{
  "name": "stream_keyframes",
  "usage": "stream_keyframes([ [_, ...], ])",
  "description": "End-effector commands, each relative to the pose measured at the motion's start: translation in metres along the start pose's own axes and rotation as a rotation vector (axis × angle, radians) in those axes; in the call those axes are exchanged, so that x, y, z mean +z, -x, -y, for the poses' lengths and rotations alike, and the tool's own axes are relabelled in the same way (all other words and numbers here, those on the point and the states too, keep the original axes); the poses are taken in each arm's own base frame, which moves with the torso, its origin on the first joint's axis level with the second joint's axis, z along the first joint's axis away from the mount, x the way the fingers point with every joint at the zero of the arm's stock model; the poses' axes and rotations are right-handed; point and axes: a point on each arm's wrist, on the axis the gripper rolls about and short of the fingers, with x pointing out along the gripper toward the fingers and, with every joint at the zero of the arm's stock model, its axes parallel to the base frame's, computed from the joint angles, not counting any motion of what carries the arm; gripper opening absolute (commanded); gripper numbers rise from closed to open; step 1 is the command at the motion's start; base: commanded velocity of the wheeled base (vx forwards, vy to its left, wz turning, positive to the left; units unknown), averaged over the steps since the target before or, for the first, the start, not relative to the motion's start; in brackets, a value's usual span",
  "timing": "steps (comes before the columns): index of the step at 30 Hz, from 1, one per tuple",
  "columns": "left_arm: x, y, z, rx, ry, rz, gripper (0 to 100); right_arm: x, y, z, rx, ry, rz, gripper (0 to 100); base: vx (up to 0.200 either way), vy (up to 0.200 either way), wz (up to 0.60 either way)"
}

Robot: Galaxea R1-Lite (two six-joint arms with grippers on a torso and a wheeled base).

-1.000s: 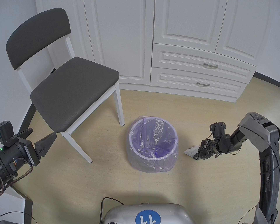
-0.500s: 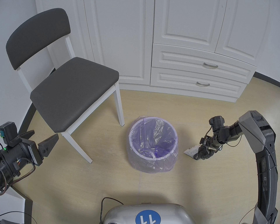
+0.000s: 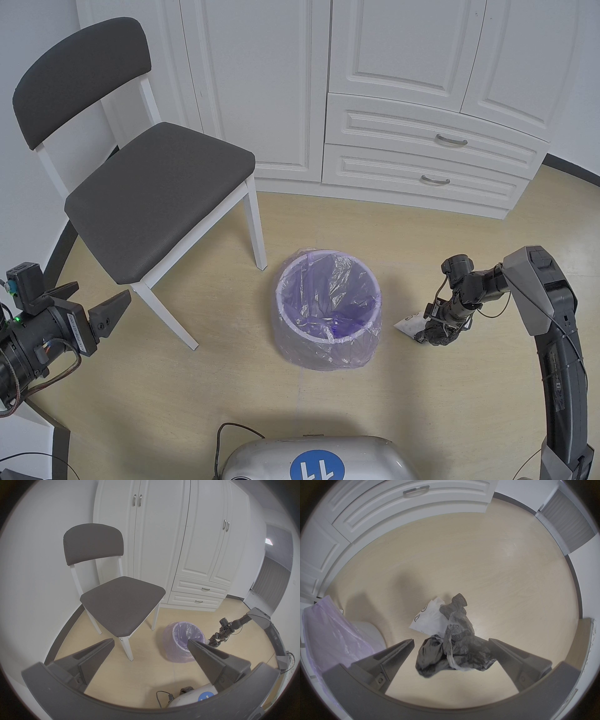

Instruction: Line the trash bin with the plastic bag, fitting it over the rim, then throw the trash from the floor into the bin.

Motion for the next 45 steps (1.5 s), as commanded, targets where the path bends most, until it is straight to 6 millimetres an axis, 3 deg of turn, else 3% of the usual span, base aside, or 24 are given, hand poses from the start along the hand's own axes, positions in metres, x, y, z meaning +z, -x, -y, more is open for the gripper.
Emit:
stream_keyframes([
  [1,-0.002,-0.003,0.000,0.002,-0.002,-0.016,100,-0.009,-0.018,0.002,-0.015,0.002,-0.022,100,0.000,0.000,0.00],
  [19,-0.003,-0.003,0.000,0.000,-0.004,-0.013,100,-0.011,-0.030,0.007,-0.047,-0.012,-0.013,100,0.000,0.000,0.00],
  [20,-0.002,-0.003,0.001,0.000,-0.003,-0.007,100,-0.011,-0.031,0.007,-0.049,-0.013,-0.012,0,0.000,0.000,0.00],
  [27,-0.003,-0.004,0.000,0.001,-0.003,0.000,100,-0.010,-0.029,0.006,-0.048,-0.013,-0.011,0,0.000,0.000,0.00],
  [31,-0.002,-0.003,0.000,0.000,-0.004,0.004,100,-0.007,-0.017,0.000,-0.035,-0.017,-0.002,0,0.000,0.000,0.00],
  [38,0.001,-0.001,0.000,0.001,-0.002,0.021,100,0.006,0.030,-0.012,0.002,-0.023,0.039,0,0.000,0.000,0.00],
  [44,0.007,0.002,-0.002,0.014,0.006,0.063,100,0.031,0.107,-0.033,0.098,-0.092,0.153,0,0.000,0.000,0.00],
  [45,0.007,0.002,-0.002,0.014,0.006,0.063,100,0.031,0.107,-0.033,0.098,-0.092,0.153,0,0.000,0.000,0.00],
])
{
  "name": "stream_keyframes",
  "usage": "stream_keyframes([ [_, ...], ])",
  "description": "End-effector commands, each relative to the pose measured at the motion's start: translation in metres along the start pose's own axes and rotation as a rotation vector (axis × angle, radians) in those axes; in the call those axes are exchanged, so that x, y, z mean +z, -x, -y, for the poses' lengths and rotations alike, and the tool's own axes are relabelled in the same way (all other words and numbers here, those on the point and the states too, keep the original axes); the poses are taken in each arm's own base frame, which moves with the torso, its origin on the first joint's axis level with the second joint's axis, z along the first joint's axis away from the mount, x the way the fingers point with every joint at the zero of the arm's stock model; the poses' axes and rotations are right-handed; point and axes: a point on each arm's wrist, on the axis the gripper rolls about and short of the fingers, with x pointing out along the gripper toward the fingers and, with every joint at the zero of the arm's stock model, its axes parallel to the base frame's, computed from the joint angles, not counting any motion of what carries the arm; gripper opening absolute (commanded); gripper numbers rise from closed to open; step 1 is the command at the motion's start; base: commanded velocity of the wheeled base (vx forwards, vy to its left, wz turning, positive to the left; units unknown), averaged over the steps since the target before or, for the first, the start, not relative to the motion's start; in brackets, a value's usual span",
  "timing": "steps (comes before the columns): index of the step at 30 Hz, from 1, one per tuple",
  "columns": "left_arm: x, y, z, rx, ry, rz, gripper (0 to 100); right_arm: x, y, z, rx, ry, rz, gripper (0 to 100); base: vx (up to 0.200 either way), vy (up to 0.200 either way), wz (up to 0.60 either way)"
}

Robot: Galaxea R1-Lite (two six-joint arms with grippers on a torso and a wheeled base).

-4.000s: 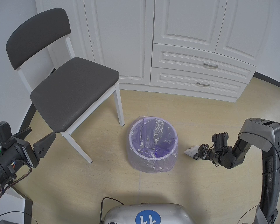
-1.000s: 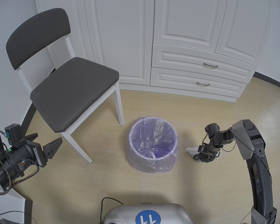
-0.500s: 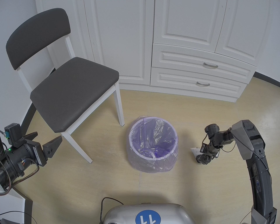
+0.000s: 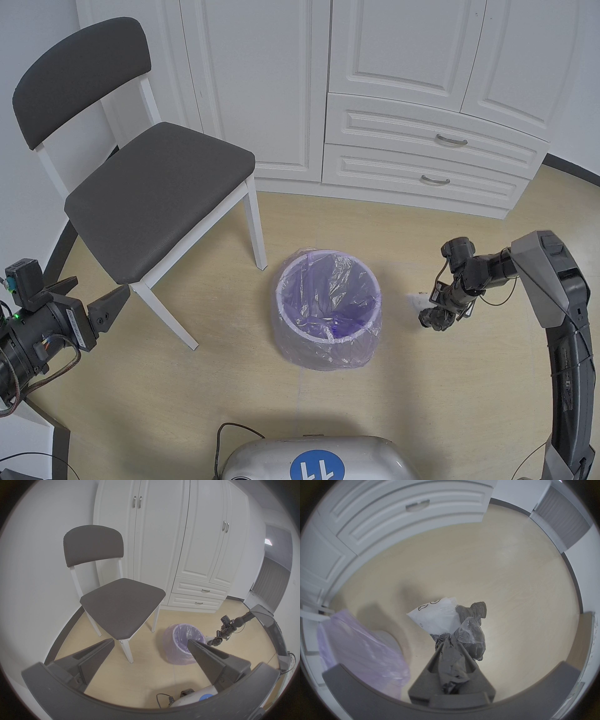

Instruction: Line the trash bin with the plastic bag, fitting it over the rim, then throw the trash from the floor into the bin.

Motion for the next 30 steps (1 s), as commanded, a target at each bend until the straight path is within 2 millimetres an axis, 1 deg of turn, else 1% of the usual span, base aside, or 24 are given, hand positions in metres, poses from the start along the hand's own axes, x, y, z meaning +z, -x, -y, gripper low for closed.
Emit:
stream_keyframes([
  [1,0.007,0.004,-0.004,0.020,0.015,0.061,100,0.029,0.083,-0.027,0.120,-0.070,0.121,0,0.000,0.000,0.00],
  [2,0.007,0.004,-0.004,0.021,0.016,0.064,100,0.029,0.087,-0.028,0.126,-0.072,0.125,0,0.000,0.000,0.00],
  [3,0.009,0.004,-0.005,0.026,0.019,0.079,100,0.030,0.104,-0.032,0.150,-0.072,0.140,0,0.000,0.000,0.00],
  [5,0.010,0.004,-0.005,0.028,0.020,0.086,100,0.027,0.127,-0.038,0.181,-0.060,0.152,0,0.000,0.000,0.00],
  [6,0.010,0.004,-0.005,0.028,0.021,0.087,100,0.027,0.128,-0.039,0.182,-0.059,0.151,0,0.000,0.000,0.00],
  [7,0.010,0.004,-0.005,0.028,0.021,0.089,100,0.020,0.145,-0.043,0.205,-0.042,0.152,0,0.000,0.000,0.00],
  [8,0.011,0.004,-0.005,0.028,0.021,0.089,100,0.016,0.154,-0.047,0.218,-0.031,0.151,0,0.000,0.000,0.00],
  [9,0.011,0.004,-0.005,0.028,0.021,0.089,100,0.016,0.154,-0.047,0.218,-0.031,0.151,0,0.000,0.000,0.00],
  [10,0.011,0.004,-0.005,0.029,0.022,0.093,100,0.007,0.168,-0.054,0.245,-0.008,0.147,0,0.000,0.000,0.00],
  [11,0.011,0.004,-0.005,0.029,0.022,0.093,100,0.007,0.168,-0.054,0.245,-0.008,0.147,0,0.000,0.000,0.00],
  [12,0.013,0.005,-0.005,0.030,0.022,0.101,100,-0.001,0.179,-0.061,0.266,0.012,0.144,0,0.000,0.000,0.00],
  [13,0.013,0.005,-0.005,0.030,0.022,0.102,100,-0.003,0.181,-0.062,0.270,0.016,0.143,0,0.000,0.000,0.00],
  [16,0.015,0.007,-0.005,0.029,0.021,0.116,100,-0.018,0.197,-0.069,0.293,0.050,0.135,0,0.000,0.000,0.00],
  [17,0.015,0.007,-0.005,0.029,0.021,0.116,100,-0.019,0.198,-0.069,0.293,0.053,0.133,0,0.000,0.000,0.00],
  [19,0.018,0.012,-0.006,0.025,0.026,0.140,100,-0.036,0.211,-0.075,0.298,0.087,0.128,0,0.000,0.000,0.00],
  [21,0.020,0.016,-0.006,0.023,0.028,0.158,100,-0.047,0.215,-0.078,0.288,0.114,0.134,0,0.000,0.000,0.00],
  [23,0.025,0.029,-0.007,0.017,0.025,0.206,100,-0.060,0.223,-0.090,0.284,0.195,0.161,0,0.000,0.000,0.00],
  [24,0.026,0.030,-0.007,0.015,0.023,0.211,100,-0.060,0.225,-0.091,0.285,0.208,0.166,0,0.000,0.000,0.00],
  [25,0.027,0.034,-0.007,0.010,0.014,0.230,100,-0.056,0.234,-0.096,0.293,0.292,0.210,0,0.000,0.000,0.00],
  [26,0.027,0.034,-0.007,0.009,0.012,0.231,100,-0.055,0.236,-0.096,0.296,0.309,0.219,0,0.000,0.000,0.00],
  [27,0.028,0.037,-0.008,-0.001,0.005,0.243,100,-0.049,0.249,-0.099,0.303,0.391,0.272,0,0.000,0.000,0.00],
  [28,0.029,0.039,-0.008,-0.005,0.004,0.247,100,-0.048,0.257,-0.100,0.306,0.433,0.296,0,0.000,0.000,0.00],
  [29,0.030,0.040,-0.008,-0.009,0.003,0.256,100,-0.051,0.266,-0.102,0.305,0.486,0.317,0,0.000,0.000,0.00],
  [30,0.030,0.040,-0.008,-0.011,0.004,0.257,100,-0.055,0.270,-0.102,0.300,0.516,0.326,0,0.000,0.000,0.00],
])
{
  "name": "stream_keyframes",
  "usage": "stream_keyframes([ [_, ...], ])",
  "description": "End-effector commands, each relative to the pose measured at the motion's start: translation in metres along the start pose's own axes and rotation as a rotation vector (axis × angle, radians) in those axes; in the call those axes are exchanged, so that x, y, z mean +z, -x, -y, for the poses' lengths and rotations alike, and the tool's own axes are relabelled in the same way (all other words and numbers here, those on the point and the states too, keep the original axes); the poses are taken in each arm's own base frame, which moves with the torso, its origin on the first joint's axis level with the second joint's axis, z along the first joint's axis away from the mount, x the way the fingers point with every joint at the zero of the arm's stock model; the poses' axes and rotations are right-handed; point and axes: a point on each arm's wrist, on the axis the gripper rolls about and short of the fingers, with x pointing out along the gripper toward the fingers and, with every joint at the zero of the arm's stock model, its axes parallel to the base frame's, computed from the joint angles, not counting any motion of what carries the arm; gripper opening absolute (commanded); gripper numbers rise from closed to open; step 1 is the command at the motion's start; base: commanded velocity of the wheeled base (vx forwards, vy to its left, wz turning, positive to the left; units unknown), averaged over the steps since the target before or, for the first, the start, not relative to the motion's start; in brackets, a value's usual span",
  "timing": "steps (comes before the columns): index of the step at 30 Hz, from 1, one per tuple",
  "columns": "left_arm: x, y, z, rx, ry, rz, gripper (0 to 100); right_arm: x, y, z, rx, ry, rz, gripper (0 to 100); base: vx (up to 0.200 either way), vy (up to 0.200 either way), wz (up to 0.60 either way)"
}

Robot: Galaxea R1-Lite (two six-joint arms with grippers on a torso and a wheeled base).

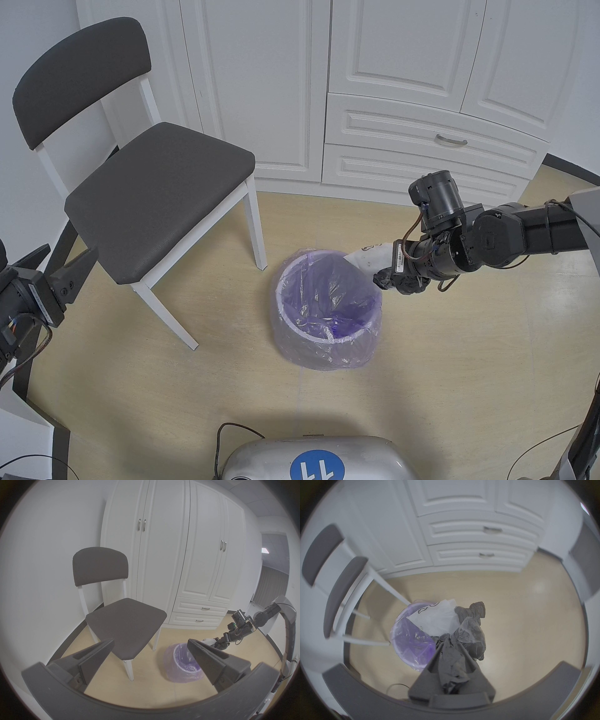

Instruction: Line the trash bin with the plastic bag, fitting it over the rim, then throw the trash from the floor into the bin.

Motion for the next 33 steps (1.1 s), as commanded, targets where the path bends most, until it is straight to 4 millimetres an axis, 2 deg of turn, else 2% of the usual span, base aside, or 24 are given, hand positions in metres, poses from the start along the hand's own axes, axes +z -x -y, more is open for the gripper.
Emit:
stream_keyframes([
  [1,0.011,0.015,-0.002,-0.015,-0.001,0.074,100,0.011,0.049,-0.024,0.018,0.227,0.119,0,0.000,0.000,0.00],
  [4,0.011,0.015,-0.004,-0.002,-0.001,0.076,100,0.008,0.061,-0.026,-0.029,0.424,0.138,0,0.000,0.000,0.00],
  [6,0.011,0.015,-0.004,-0.005,-0.003,0.076,100,0.003,0.058,-0.024,-0.053,0.519,0.126,0,0.000,0.000,0.00],
  [7,0.010,0.015,-0.003,-0.018,-0.004,0.072,100,0.000,0.059,-0.022,-0.068,0.628,0.123,0,0.000,0.000,0.00],
  [9,0.010,0.015,-0.003,-0.040,-0.004,0.072,100,0.005,0.064,-0.022,-0.075,0.753,0.154,0,0.000,0.000,0.00],
  [11,0.011,0.015,-0.002,-0.065,-0.002,0.075,100,0.007,0.065,-0.025,-0.069,0.902,0.193,0,0.000,0.000,0.00],
  [12,0.011,0.015,-0.002,-0.065,-0.002,0.075,100,0.007,0.065,-0.025,-0.069,0.902,0.193,0,0.000,0.000,0.00],
  [13,0.012,0.015,-0.002,-0.076,0.001,0.076,100,0.006,0.062,-0.029,-0.068,1.031,0.218,0,0.000,0.000,0.00],
  [15,0.012,0.016,-0.002,-0.076,0.001,0.079,100,0.001,0.057,-0.031,-0.059,1.132,0.237,0,0.000,0.000,0.00],
  [23,0.012,0.015,-0.002,-0.080,0.001,0.077,100,-0.026,0.022,-0.037,-0.069,1.499,0.369,0,0.000,0.000,0.00],
  [24,0.012,0.015,-0.002,-0.080,0.001,0.077,100,-0.026,0.021,-0.038,-0.071,1.503,0.370,0,0.000,0.000,0.00],
  [25,0.014,0.015,-0.002,-0.081,0.002,0.085,100,-0.038,0.009,-0.038,-0.086,1.551,0.386,0,0.000,0.000,0.00],
  [27,0.016,0.016,-0.002,-0.080,0.003,0.094,100,-0.047,-0.002,-0.039,-0.094,1.573,0.393,0,0.000,0.000,0.00],
  [28,0.017,0.016,-0.002,-0.076,0.004,0.107,100,-0.054,-0.013,-0.041,-0.107,1.589,0.407,0,0.000,0.000,0.00],
  [33,0.020,0.016,-0.005,-0.049,0.003,0.133,100,-0.069,-0.045,-0.049,-0.159,1.627,0.478,0,0.000,0.000,0.00],
])
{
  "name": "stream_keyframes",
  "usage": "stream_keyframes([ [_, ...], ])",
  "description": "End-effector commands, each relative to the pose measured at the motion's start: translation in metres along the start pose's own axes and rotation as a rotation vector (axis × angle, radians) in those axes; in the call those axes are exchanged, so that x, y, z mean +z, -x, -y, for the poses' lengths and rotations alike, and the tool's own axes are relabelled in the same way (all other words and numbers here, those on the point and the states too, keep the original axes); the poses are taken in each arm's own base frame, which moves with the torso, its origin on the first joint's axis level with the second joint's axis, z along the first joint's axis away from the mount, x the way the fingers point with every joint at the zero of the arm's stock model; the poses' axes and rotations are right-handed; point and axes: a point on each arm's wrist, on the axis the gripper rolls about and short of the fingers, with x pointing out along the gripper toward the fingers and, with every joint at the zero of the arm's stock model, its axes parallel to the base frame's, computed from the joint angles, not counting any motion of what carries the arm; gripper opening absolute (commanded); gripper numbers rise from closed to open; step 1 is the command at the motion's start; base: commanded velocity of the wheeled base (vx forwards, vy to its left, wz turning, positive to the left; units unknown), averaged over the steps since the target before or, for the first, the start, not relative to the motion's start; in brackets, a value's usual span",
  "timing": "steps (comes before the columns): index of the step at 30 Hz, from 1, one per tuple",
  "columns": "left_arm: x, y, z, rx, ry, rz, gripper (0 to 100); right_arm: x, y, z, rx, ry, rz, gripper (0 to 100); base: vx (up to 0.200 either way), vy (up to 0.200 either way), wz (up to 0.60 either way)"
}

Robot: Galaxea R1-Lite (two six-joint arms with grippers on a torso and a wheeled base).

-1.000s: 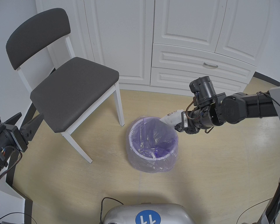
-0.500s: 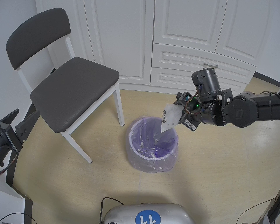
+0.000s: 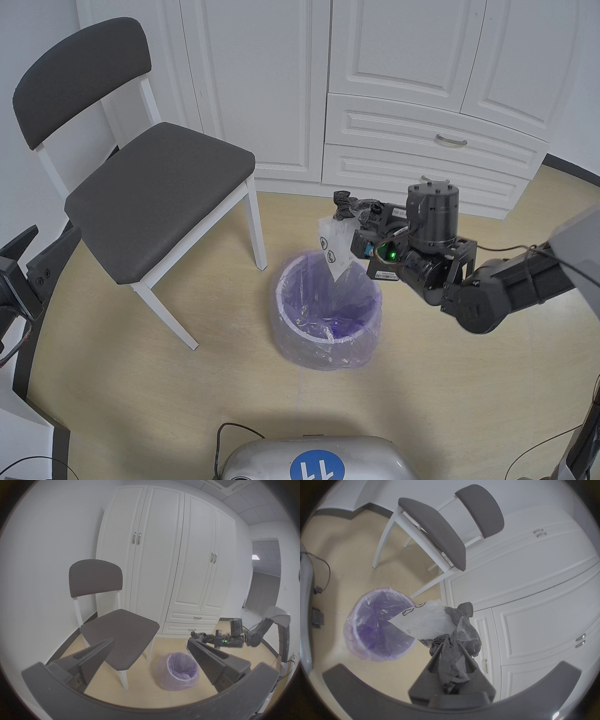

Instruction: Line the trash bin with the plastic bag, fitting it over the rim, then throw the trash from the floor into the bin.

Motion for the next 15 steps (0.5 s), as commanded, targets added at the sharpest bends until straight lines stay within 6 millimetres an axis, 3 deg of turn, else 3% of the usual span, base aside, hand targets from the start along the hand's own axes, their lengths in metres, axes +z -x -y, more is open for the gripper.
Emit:
stream_keyframes([
  [1,0.004,0.000,-0.003,0.024,0.000,0.029,100,-0.009,-0.031,-0.074,0.086,0.136,-0.012,0,0.000,0.000,0.00],
  [15,0.009,0.002,-0.004,0.035,0.000,0.052,100,-0.016,-0.054,-0.112,0.084,0.175,-0.018,0,0.000,0.000,0.00],
])
